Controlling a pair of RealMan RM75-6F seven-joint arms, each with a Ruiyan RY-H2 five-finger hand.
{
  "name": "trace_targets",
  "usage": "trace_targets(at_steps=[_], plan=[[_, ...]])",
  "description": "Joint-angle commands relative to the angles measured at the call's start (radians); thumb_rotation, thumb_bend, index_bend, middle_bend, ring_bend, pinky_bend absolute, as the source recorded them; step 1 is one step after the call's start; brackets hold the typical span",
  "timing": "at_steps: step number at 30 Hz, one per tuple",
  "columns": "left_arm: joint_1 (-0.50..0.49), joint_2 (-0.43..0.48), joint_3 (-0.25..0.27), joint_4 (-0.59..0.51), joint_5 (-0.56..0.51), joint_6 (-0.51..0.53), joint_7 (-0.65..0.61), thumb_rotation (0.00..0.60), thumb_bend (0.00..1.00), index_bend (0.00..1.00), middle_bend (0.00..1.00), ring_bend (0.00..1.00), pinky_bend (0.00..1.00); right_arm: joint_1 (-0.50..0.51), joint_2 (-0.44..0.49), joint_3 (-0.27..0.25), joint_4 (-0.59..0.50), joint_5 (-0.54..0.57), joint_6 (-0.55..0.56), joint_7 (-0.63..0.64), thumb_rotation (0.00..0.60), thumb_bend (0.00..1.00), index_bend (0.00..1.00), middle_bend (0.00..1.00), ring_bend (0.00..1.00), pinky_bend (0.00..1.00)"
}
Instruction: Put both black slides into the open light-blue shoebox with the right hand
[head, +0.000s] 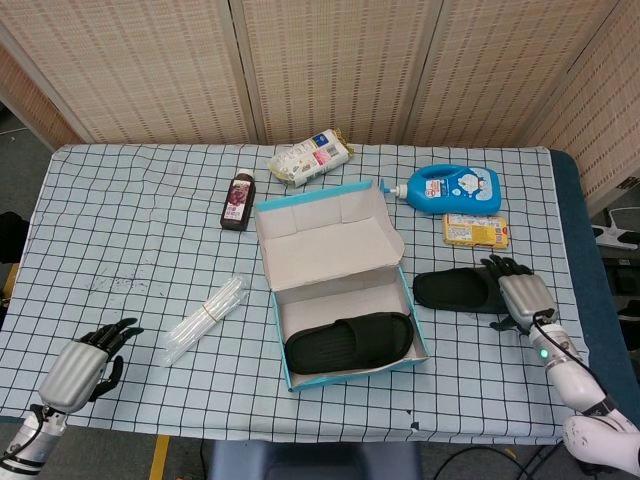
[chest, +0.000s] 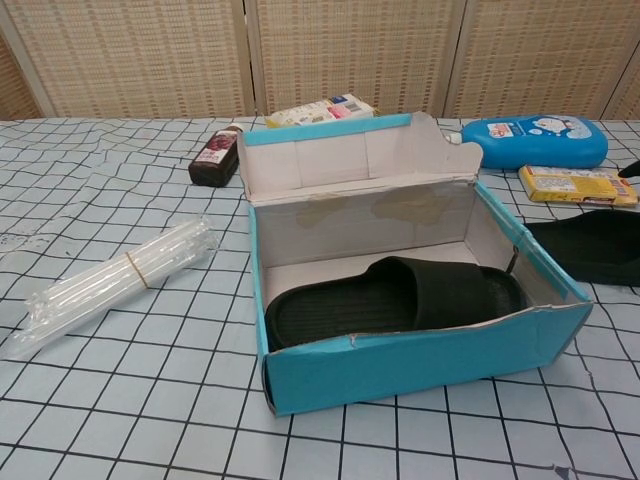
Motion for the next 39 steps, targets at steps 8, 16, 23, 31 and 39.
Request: trace_targets(at_steps=[8,16,23,31,39], plan=[[-0.003,-0.002,0.003,0.002,-0.002,-0.01,0.004,0.6,0.71,0.21,0.14,0.23,0.45,0.044,-0.181,0.025,0.232,0.035,-0.102,0.005,0.6,0.0,0.0,0.0,0.0,0.13],[-0.003,-0.001,0.003,0.003,-0.004,-0.009,-0.005,0.6,0.71,0.21,0.14,0.23,0.45,0.046,-0.263,0.038,0.34,-0.002,-0.093,0.024,0.6,0.0,0.16,0.24,0.08,0.19],[-0.003,-0.001,0.004,0.002,-0.002,-0.008,-0.006,0.6,0.71,0.21,0.13,0.23,0.45,0.008,-0.25,0.059,0.308,-0.058,0.024,0.04,0.6,0.0,0.45,0.5,0.35,0.41],[-0.004,-0.002,0.005,-0.001,-0.002,-0.01,-0.002,0.6,0.71,0.21,0.14,0.23,0.45,-0.042,-0.155,0.091,0.111,-0.02,0.174,-0.101,0.6,0.0,0.47,0.52,0.36,0.42],[-0.005,-0.002,0.006,0.001,0.002,-0.01,0.002,0.6,0.71,0.21,0.14,0.23,0.45,-0.104,-0.173,0.105,-0.069,-0.125,0.533,-0.357,0.6,0.0,0.49,0.55,0.39,0.46]])
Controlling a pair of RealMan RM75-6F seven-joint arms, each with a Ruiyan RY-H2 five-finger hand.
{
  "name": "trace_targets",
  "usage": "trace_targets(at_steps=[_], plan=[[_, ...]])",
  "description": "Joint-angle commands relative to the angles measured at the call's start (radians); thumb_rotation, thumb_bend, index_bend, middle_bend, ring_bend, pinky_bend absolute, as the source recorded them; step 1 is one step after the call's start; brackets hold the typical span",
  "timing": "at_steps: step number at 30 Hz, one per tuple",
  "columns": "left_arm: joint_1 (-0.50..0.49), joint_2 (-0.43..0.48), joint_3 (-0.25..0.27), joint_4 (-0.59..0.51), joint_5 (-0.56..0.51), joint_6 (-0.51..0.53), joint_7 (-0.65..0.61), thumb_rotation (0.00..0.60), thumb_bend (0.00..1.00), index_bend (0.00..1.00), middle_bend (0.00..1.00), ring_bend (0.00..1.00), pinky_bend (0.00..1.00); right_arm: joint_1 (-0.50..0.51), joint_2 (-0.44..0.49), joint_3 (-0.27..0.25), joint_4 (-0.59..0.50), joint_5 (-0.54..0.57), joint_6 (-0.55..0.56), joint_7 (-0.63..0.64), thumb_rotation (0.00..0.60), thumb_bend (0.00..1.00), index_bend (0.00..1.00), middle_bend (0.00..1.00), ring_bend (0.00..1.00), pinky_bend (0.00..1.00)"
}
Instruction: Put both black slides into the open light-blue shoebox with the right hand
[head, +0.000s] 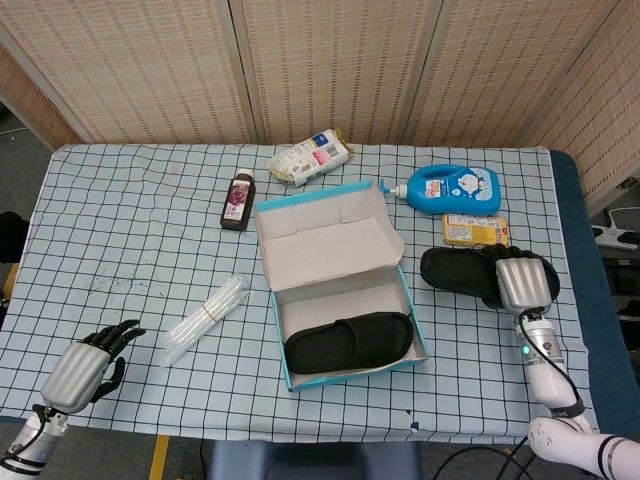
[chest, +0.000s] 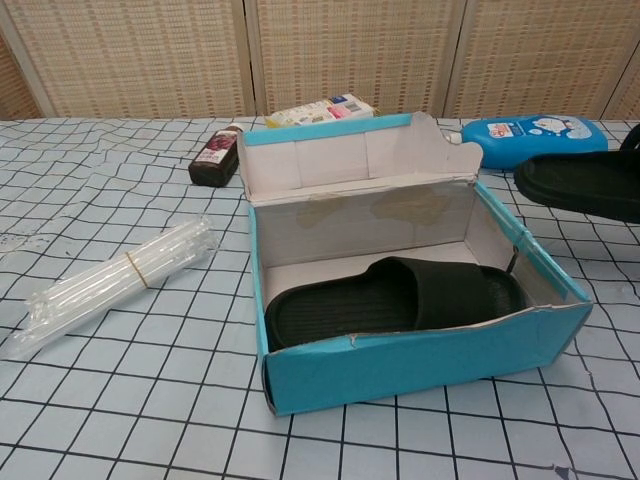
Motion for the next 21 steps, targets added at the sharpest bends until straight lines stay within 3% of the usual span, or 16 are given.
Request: trace_targets(at_steps=[1,5,9,14,21], plan=[[0.0,-0.001,0.0,0.003,0.002,0.003,0.003,0.6,0.71,0.21,0.14,0.23,0.45,-0.047,-0.019,0.007,-0.098,-0.11,0.212,-0.14,0.6,0.0,0.49,0.55,0.39,0.46],[0.001,0.001,-0.001,0.002,-0.001,0.003,-0.007,0.6,0.71,0.21,0.14,0.23,0.45,-0.062,-0.075,-0.01,-0.08,-0.262,0.343,-0.169,0.6,0.0,0.5,0.55,0.39,0.46],[0.002,0.001,-0.001,0.004,0.0,0.007,-0.006,0.6,0.71,0.21,0.14,0.23,0.45,-0.059,-0.106,-0.028,-0.078,-0.368,0.376,-0.148,0.6,0.0,0.5,0.55,0.39,0.46],[0.001,0.001,0.0,0.004,0.002,0.007,-0.006,0.6,0.71,0.21,0.14,0.23,0.45,-0.026,-0.148,-0.028,-0.074,-0.457,0.349,-0.104,0.6,0.0,0.5,0.55,0.39,0.46],[0.001,0.002,-0.001,0.005,-0.004,0.004,-0.009,0.6,0.71,0.21,0.14,0.23,0.45,0.046,-0.215,0.016,-0.078,-0.472,0.244,-0.049,0.6,0.0,0.52,0.55,0.4,0.46]])
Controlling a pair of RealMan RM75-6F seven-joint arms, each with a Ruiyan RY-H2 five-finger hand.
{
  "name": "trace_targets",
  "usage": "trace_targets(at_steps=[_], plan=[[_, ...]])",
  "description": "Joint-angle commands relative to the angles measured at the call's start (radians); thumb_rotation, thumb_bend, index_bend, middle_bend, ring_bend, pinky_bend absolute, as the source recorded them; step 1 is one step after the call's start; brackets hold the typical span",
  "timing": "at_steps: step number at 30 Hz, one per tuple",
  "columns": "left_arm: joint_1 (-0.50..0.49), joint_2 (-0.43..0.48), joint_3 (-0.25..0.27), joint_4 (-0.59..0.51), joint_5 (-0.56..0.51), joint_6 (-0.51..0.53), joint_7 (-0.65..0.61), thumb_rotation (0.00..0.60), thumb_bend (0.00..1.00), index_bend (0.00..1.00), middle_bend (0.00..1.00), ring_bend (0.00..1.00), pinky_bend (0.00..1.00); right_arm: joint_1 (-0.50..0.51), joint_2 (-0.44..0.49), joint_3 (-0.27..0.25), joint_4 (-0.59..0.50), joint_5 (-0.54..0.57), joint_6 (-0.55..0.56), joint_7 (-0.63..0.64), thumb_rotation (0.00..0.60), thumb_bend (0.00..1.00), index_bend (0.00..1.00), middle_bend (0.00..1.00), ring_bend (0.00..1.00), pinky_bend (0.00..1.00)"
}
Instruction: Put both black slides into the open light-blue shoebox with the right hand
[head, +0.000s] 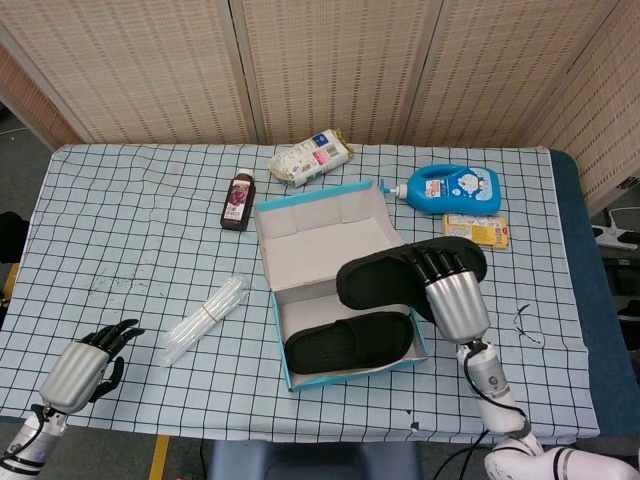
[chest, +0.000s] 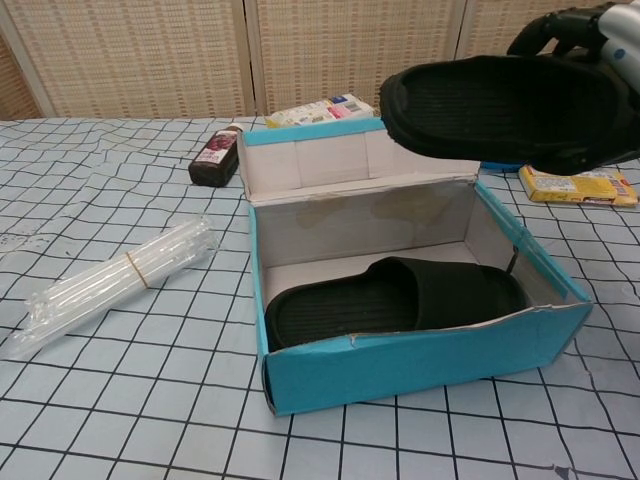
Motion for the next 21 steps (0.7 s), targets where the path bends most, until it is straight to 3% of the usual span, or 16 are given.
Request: trace_targets(at_steps=[1,9,21], plan=[[0.001,0.0,-0.001,0.002,-0.002,0.001,-0.002,0.6,0.71,0.21,0.14,0.23,0.45,0.038,-0.039,0.027,0.002,-0.007,-0.045,0.014,0.6,0.0,0.52,0.55,0.4,0.46],[0.002,0.003,-0.001,0.0,0.001,0.009,-0.007,0.6,0.71,0.21,0.14,0.23,0.45,0.08,-0.122,0.051,0.024,0.03,-0.13,0.0,0.6,0.0,0.52,0.55,0.4,0.46],[0.003,0.006,-0.001,0.001,0.006,0.015,-0.011,0.6,0.71,0.21,0.14,0.23,0.45,0.076,-0.177,-0.004,0.11,0.044,-0.209,-0.008,0.6,0.0,0.52,0.55,0.4,0.46]])
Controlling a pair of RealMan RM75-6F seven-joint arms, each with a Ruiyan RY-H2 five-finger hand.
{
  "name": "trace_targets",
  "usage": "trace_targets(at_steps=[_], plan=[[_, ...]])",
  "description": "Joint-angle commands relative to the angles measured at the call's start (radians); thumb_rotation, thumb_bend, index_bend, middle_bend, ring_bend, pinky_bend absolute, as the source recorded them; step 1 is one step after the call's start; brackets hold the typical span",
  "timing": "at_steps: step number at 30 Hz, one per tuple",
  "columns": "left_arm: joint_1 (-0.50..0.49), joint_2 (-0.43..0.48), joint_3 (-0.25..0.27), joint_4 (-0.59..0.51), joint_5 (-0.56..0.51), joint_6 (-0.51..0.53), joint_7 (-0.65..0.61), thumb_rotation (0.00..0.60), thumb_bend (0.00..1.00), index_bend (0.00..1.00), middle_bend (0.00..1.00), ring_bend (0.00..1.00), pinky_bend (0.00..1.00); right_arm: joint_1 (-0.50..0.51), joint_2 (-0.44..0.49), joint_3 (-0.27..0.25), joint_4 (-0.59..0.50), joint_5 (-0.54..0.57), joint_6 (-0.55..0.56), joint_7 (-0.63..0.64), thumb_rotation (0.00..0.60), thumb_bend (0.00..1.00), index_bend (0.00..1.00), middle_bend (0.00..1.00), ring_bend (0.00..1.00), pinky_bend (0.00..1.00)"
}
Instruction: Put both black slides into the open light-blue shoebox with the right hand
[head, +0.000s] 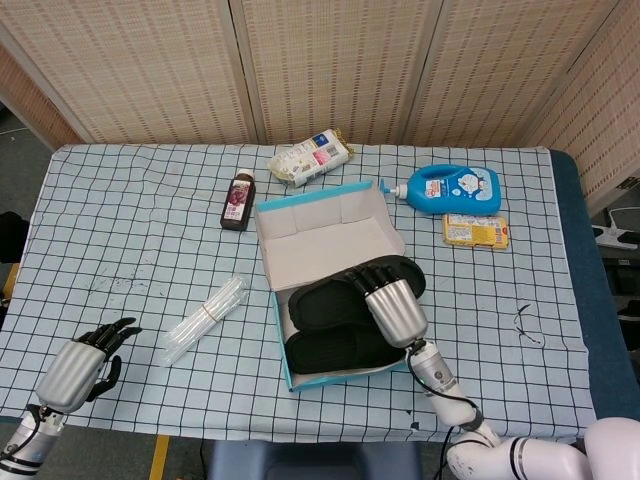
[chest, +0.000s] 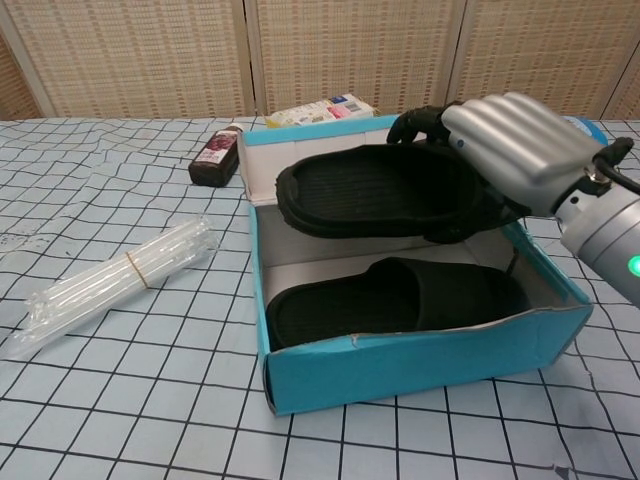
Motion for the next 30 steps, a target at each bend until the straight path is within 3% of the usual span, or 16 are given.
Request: trace_targets(at_steps=[1,25,30], plan=[[0.0,-0.001,0.001,0.002,0.002,0.001,0.002,0.6,0.71,0.21,0.14,0.23,0.45,-0.001,-0.01,-0.007,0.018,0.001,-0.012,0.001,0.6,0.0,0.52,0.55,0.4,0.46],[-0.001,-0.002,0.001,0.002,-0.002,-0.007,0.006,0.6,0.71,0.21,0.14,0.23,0.45,0.016,-0.054,0.003,0.086,-0.032,-0.036,0.081,0.6,0.0,0.52,0.55,0.4,0.46],[-0.001,0.0,0.001,0.0,-0.001,-0.003,0.001,0.6,0.71,0.21,0.14,0.23,0.45,0.012,-0.06,-0.021,0.099,-0.025,-0.068,0.089,0.6,0.0,0.52,0.55,0.4,0.46]])
